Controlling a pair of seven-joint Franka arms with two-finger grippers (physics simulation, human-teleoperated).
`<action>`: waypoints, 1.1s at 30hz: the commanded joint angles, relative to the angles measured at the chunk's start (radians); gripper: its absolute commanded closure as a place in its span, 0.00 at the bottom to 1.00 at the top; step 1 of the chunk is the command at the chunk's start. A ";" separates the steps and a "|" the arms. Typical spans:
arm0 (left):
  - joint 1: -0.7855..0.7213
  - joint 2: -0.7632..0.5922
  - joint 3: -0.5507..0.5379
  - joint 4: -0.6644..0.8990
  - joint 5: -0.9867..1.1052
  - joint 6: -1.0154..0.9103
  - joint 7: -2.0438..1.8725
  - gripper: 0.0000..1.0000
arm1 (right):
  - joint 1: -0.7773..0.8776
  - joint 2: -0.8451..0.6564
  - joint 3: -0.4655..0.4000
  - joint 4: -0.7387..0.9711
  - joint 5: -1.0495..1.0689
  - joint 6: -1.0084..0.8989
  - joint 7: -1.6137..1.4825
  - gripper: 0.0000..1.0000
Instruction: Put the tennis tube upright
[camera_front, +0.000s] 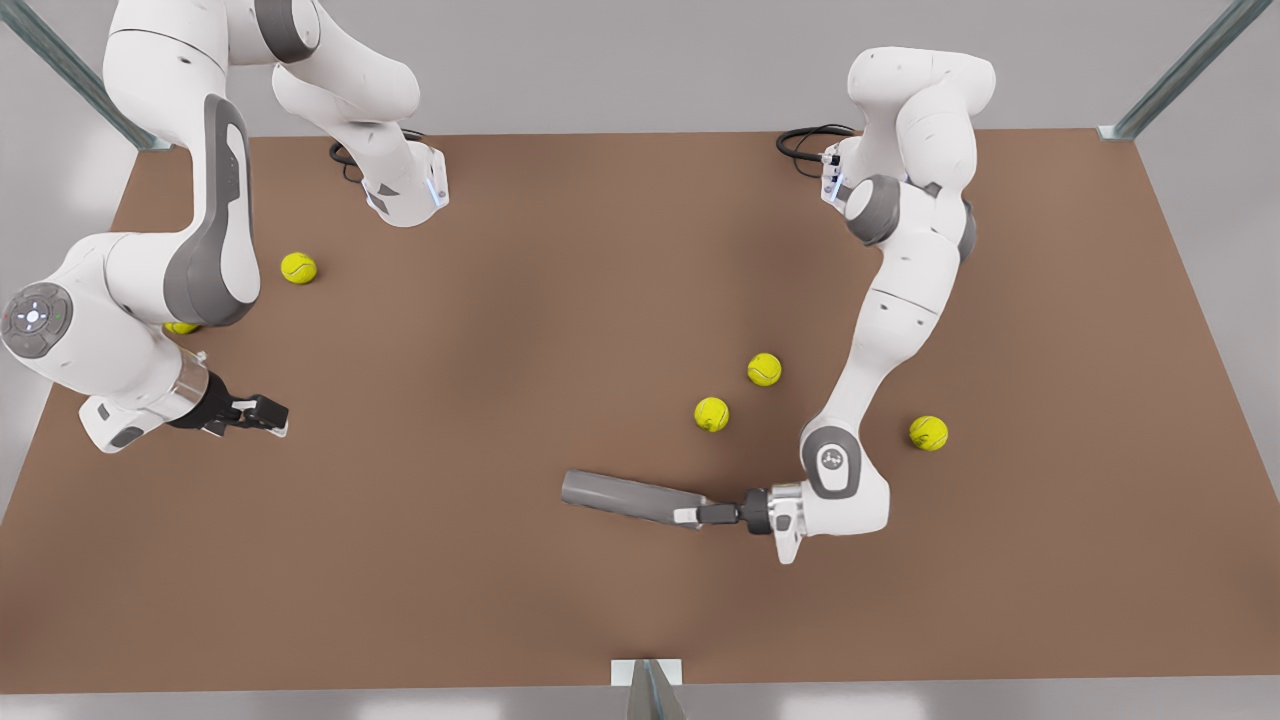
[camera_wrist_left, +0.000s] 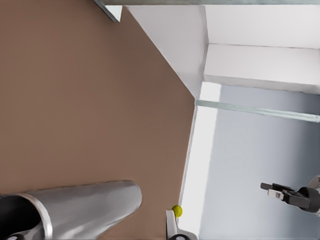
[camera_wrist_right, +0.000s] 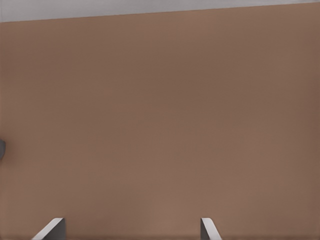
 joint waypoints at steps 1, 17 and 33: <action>0.001 -0.009 -0.001 -0.001 -0.017 -0.028 -0.028 0.00 | 0.001 -0.001 -0.001 0.000 0.001 0.007 -0.002 0.00; 0.001 -0.026 0.004 -0.030 -0.017 -0.025 -0.037 0.79 | -0.012 -0.002 -0.003 0.001 -0.001 0.003 -0.018 0.00; 0.039 -0.437 0.154 -0.309 0.158 -0.133 -0.287 0.79 | -0.012 -0.001 -0.003 0.001 0.001 0.005 -0.020 0.00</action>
